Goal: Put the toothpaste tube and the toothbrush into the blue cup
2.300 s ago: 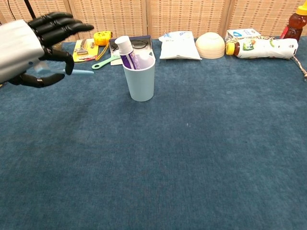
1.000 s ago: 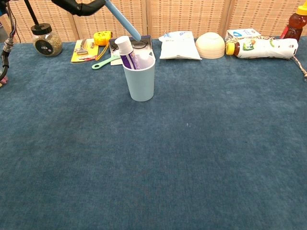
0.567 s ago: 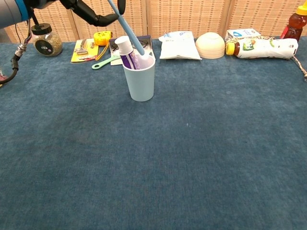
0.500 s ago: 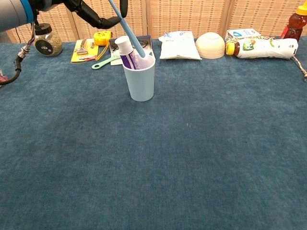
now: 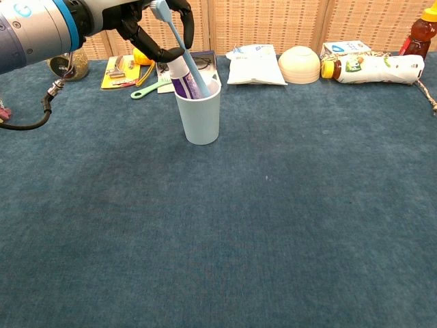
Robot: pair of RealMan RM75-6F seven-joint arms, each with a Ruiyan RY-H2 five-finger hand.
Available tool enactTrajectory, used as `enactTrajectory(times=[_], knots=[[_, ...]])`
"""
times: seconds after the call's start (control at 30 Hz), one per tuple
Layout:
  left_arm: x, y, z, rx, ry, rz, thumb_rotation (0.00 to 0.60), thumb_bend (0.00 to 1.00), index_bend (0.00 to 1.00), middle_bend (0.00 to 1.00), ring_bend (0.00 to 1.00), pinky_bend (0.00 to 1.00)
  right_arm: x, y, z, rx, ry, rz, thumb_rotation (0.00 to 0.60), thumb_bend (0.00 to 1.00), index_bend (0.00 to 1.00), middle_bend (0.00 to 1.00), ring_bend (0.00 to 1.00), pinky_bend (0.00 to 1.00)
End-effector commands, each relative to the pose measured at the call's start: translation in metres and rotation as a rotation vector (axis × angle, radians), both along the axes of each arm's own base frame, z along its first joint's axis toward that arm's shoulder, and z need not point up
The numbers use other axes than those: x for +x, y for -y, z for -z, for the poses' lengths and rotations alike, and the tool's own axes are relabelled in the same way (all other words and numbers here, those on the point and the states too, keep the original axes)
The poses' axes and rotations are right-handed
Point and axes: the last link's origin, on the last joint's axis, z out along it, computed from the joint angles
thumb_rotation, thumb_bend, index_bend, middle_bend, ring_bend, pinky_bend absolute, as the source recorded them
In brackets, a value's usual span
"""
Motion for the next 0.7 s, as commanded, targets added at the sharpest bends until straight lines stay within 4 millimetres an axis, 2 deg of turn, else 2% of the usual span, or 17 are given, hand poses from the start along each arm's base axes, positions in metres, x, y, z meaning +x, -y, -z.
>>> enactTrajectory(times=[0.03,0.17,0.2,0.23,0.4,0.47,0.5,0.6,0.67,0.7], knots=[[0.0,-0.001,0.005,-0.003,-0.013,-0.009,0.6,0.41,0.47,0.0,0.0,0.0,0.0,0.0,0.0,-0.001,0.002,0.0,0.6,0.0,0.0,0.0,0.0,0.0],[0.001,0.0,0.004,-0.02,-0.01,-0.023,0.6,0.4,0.13,0.0,0.0,0.0,0.0,0.0,-0.001,-0.004,0.004,-0.001,0.6,0.0,0.0,0.0,0.0,0.0],[0.002,0.001,0.002,-0.019,-0.002,-0.019,0.6,0.4,0.06,0.0,0.0,0.0,0.0,0.0,-0.001,-0.003,0.004,0.0,0.6,0.0,0.0,0.0,0.0,0.0],[0.003,0.002,0.0,-0.017,0.002,-0.016,0.6,0.4,0.03,0.0,0.0,0.0,0.0,0.0,-0.001,-0.003,0.005,0.0,0.6,0.0,0.0,0.0,0.0,0.0],[0.007,0.007,-0.017,0.001,0.051,0.006,0.6,0.4,0.0,0.0,0.0,0.0,0.0,0.0,-0.001,-0.001,0.006,-0.003,0.6,0.0,0.0,0.0,0.0,0.0],[0.008,0.011,-0.029,0.024,0.075,0.025,0.6,0.4,0.0,0.0,0.0,0.0,0.001,-0.001,-0.002,-0.003,0.008,-0.005,0.6,0.0,0.0,0.0,0.0,0.0],[0.008,0.014,-0.043,0.061,0.089,0.044,0.6,0.4,0.0,0.0,0.0,0.0,0.001,-0.001,-0.002,-0.005,0.009,-0.006,0.6,0.0,0.0,0.0,0.0,0.0],[-0.008,0.027,-0.075,0.146,0.039,0.059,0.587,0.39,0.0,0.0,0.0,0.0,0.001,-0.002,-0.004,-0.007,0.013,-0.008,0.6,0.0,0.0,0.0,0.0,0.0],[-0.029,0.038,-0.098,0.229,-0.035,0.038,0.544,0.35,0.0,0.0,0.0,0.0,0.003,-0.002,-0.005,-0.011,0.014,-0.013,0.6,0.0,0.0,0.0,0.0,0.0],[-0.034,0.042,-0.102,0.242,-0.049,0.032,0.528,0.32,0.0,0.0,0.0,0.0,0.003,-0.003,-0.005,-0.012,0.014,-0.015,0.6,0.0,0.0,0.0,0.0,0.0]])
